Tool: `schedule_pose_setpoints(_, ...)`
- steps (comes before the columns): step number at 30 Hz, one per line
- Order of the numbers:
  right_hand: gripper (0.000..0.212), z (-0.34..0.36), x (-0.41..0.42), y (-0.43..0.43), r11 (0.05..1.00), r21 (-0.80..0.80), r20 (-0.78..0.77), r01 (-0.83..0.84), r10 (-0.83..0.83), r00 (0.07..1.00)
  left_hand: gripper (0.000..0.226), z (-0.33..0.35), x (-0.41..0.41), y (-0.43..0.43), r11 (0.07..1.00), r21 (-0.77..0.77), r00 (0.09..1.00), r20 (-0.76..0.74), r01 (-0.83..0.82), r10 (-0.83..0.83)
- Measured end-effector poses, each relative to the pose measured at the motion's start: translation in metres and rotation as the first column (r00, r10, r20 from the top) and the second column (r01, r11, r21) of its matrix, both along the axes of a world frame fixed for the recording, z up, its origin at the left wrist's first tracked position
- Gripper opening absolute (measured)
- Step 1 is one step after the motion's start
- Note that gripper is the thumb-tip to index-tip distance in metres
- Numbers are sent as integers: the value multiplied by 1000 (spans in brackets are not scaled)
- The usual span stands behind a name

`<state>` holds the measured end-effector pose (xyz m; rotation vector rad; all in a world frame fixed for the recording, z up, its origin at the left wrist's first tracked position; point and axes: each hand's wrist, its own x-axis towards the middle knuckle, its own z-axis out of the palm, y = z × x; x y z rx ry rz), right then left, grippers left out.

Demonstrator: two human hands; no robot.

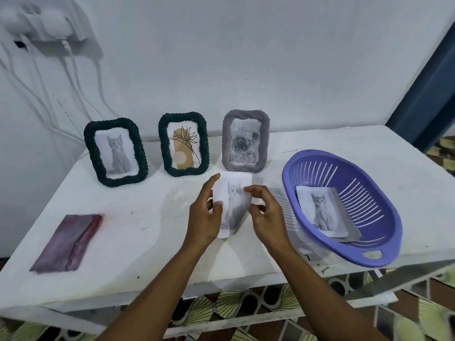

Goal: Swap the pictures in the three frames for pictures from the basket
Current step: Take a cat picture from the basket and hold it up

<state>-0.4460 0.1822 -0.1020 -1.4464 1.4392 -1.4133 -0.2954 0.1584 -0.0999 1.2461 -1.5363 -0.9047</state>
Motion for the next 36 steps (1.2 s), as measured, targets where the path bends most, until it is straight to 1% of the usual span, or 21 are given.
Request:
schedule_pose_setpoints(1, 34, -1, 1, -2, 999, 1, -23, 42, -42, 999, 52, -1, 0, 0, 1000, -23, 1000, 4, 2, -2)
schedule_pose_setpoints(3, 30, 2, 2, -6, 999, 22, 6, 47, -47, 999, 41, 1, -1, 0, 999, -40, 1000, -2, 7, -7)
schedule_pose_setpoints(5, 29, 9, 2, -9, 998, 45, 67, 32, -35, 997, 36, 6, -5, -2, 1000, -28, 999, -34, -3, 2)
schedule_pose_setpoints(8, 28, 25, -4, -9, 994, 26, 79, 105, -106, 991, 34, 15, -17, -3, 1000, -10, 998, -59, 18, -18)
schedule_pose_setpoints(10, 30, 37, -13, -7, 990, -29, 40, 141, -140, 989, 37, 22, -30, -1, 997, -45, 996, -60, 61, -64)
schedule_pose_setpoints(12, 31, 50, -31, -6, 980, -77, -42, 185, -189, 981, 38, 28, -47, -1, 986, -92, 987, -72, 138, -145)
schedule_pose_setpoints(14, 31, 60, -61, -6, 965, -74, -119, 252, -259, 959, 34, 29, -65, -2, 969, -117, 969, -87, 220, -230)
schedule_pose_setpoints(16, 31, 66, -97, -7, 943, -38, -181, 331, -333, 926, 34, 28, -83, -3, 955, -100, 958, -43, 278, -283)
schedule_pose_setpoints(19, 34, 64, -154, -7, 908, 81, -260, 412, -380, 888, 36, 19, -104, -4, 947, -34, 934, 181, 318, -307)
schedule_pose_setpoints(20, 34, 60, -170, -8, 900, 115, -310, 420, -369, 876, 36, 16, -108, -3, 947, 5, 920, 237, 320, -312)
schedule_pose_setpoints(21, 35, 55, -185, -8, 895, 144, -369, 422, -348, 862, 37, 14, -111, -2, 946, 41, 910, 261, 322, -321)
schedule_pose_setpoints(22, 36, 50, -196, -10, 890, 170, -431, 423, -319, 844, 39, 13, -112, -1, 944, 66, 908, 261, 322, -328)
schedule_pose_setpoints(24, 36, 39, -207, -12, 882, 223, -520, 415, -252, 816, 41, 11, -113, 0, 942, 64, 915, 223, 330, -336)
schedule_pose_setpoints(28, 35, 27, -206, -19, 884, 351, -524, 308, -87, 847, 40, 15, -111, 1, 925, 45, 911, 165, 377, -379)
schedule_pose_setpoints(30, 36, 24, -203, -19, 873, 387, -605, 295, 0, 796, 39, 15, -111, 0, 929, 33, 918, 149, 368, -368)
schedule_pose_setpoints(33, 38, 20, -200, -16, 880, 340, -737, 332, 30, 675, 42, 14, -110, 0, 939, 47, 930, 130, 341, -344)
schedule_pose_setpoints(36, 42, 22, -195, -13, 883, 323, -777, 341, 42, 628, 43, 13, -108, 1, 942, 50, 937, 98, 332, -336)
